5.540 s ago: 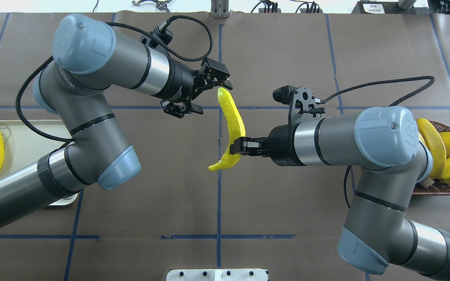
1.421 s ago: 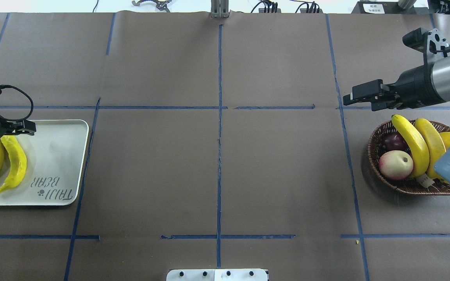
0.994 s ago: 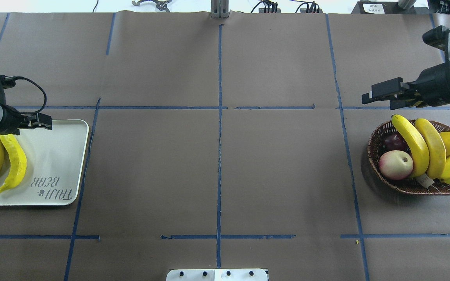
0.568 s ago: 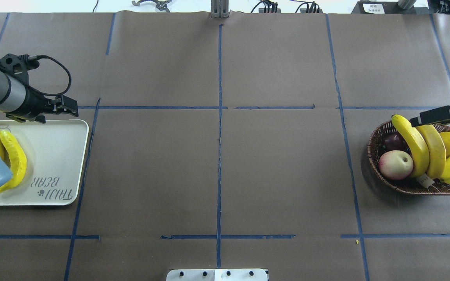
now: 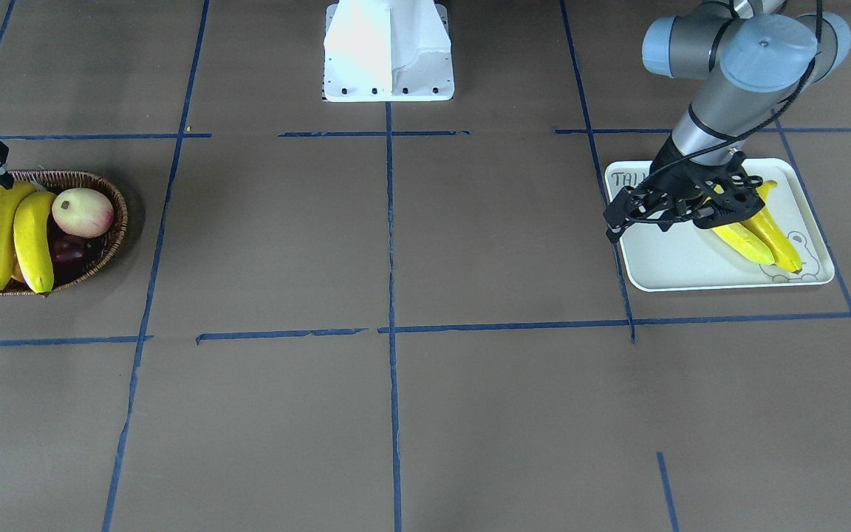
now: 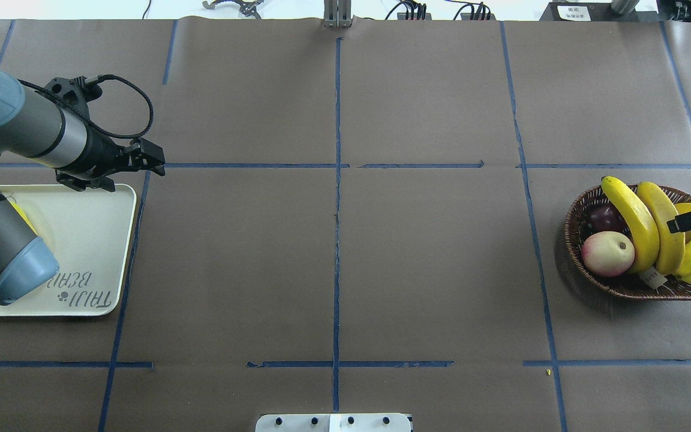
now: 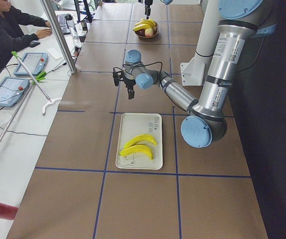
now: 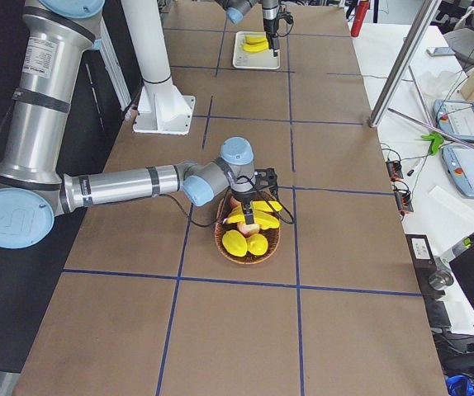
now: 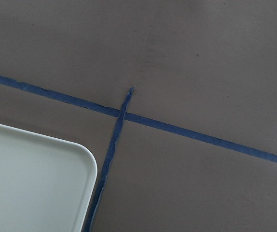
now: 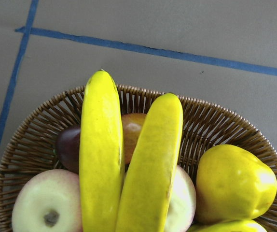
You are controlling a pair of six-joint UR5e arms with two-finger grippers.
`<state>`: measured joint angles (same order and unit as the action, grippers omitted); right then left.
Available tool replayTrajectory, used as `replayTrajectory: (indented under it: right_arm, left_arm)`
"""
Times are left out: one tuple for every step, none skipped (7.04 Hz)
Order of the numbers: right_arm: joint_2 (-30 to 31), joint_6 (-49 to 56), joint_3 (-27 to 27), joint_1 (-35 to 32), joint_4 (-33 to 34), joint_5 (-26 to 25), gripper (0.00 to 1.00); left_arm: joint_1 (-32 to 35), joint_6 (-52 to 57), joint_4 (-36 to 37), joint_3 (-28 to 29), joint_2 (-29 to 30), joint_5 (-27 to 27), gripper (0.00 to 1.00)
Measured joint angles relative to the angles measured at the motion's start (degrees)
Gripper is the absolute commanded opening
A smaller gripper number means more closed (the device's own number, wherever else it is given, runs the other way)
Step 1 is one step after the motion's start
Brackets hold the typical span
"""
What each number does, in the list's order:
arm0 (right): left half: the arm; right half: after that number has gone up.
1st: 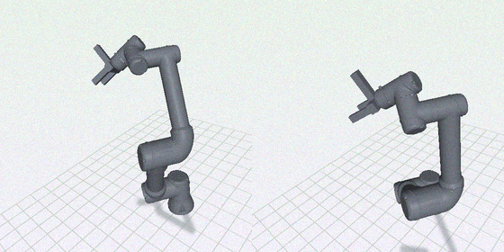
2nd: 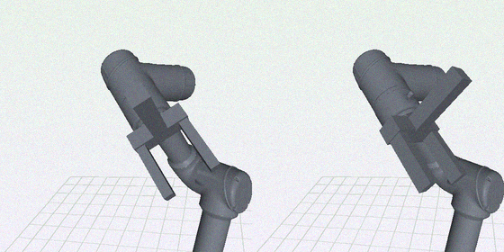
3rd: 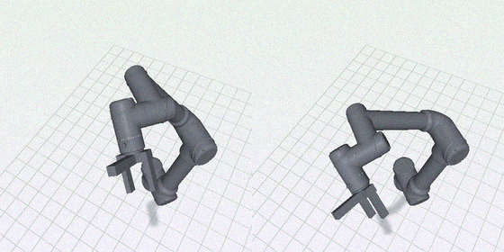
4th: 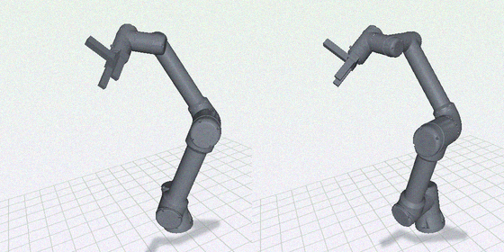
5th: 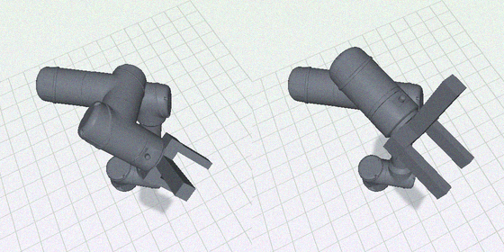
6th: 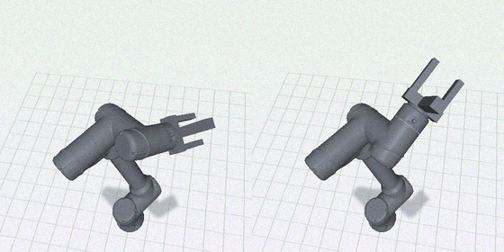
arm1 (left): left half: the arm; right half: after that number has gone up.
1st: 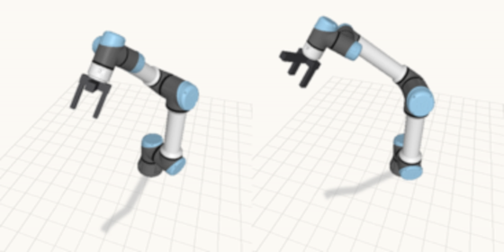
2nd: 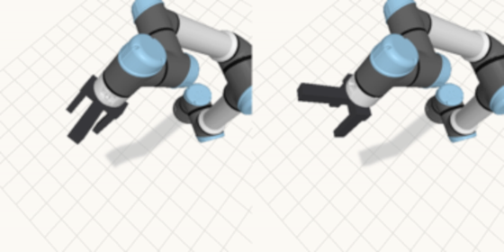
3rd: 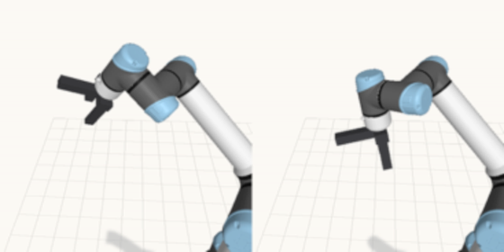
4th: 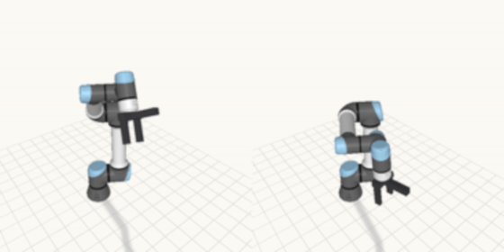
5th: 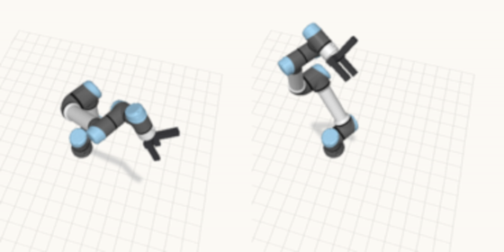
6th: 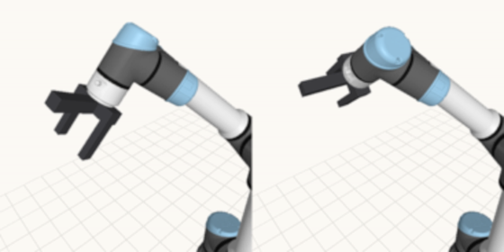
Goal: Transfer all bananas from basket to plate
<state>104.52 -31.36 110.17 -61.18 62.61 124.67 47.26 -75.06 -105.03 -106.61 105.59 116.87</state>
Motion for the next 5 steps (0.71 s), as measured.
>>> replayTrajectory:
  right_arm:
    - [-0.03,-0.07,-0.44,1.44,-0.01,-0.63,0.99]
    - [-0.05,-0.24,-0.61,2.61,-0.01,-1.09,0.95]
    - [-0.02,-0.32,-0.72,3.19,0.03,-1.32,0.83]
    - [0.06,-0.33,-0.81,3.42,0.04,-1.36,0.82]
    - [0.11,-0.31,-0.99,3.48,0.05,-1.34,0.82]
  left_arm:
    - [-0.42,-0.24,0.01,0.27,0.35,-0.09,1.00]
    - [-0.61,-0.32,0.00,0.42,0.50,-0.13,1.00]
    - [-0.76,-0.37,0.00,0.54,0.54,-0.12,1.00]
    - [-0.92,-0.71,-0.07,0.61,0.60,-0.09,1.00]
    - [-1.15,-1.29,-0.21,0.66,0.69,-0.07,1.00]
